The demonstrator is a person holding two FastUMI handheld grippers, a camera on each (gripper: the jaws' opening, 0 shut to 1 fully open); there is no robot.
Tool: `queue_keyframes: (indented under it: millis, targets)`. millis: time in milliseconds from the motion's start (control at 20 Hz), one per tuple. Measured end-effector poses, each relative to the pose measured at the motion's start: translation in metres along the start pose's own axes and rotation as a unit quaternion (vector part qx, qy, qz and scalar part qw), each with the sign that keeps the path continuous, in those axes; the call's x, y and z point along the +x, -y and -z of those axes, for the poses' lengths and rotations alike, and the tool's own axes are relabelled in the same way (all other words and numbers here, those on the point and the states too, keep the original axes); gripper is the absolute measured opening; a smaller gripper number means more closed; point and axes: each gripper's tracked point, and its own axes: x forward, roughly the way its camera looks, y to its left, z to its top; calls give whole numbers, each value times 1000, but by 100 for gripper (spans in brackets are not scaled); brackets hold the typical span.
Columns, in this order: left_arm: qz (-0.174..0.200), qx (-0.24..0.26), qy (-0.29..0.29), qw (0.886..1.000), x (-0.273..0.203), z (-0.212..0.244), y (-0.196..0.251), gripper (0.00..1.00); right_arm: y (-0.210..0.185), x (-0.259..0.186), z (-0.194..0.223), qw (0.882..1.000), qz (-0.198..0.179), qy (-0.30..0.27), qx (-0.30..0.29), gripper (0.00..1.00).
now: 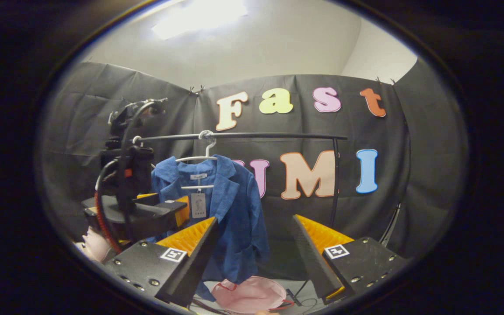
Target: Grasp the clothes on the hanger with both hands and then place them into the laundry hamper below.
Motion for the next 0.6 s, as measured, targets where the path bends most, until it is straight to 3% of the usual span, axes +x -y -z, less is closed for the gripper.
queue_keyframes:
  millis: [50,150,200,550,600]
  targets:
    - [-12,2,4,1000,8,-2,-5,90,2,0,0,1000,0,-2,0,94]
    - [-30,0,2,1000,18,3,-12,86,8,4,3,1000,0,-8,0,94]
    - [-36,-2,3,999,20,4,-17,82,10,5,2,1000,-1,-8,0,99]
    - [-37,7,-3,999,23,7,-36,3,6,11,6,1000,-6,-5,5,94]
    - [-28,24,-5,999,22,5,-35,2,2,11,7,1000,-8,-6,9,94]
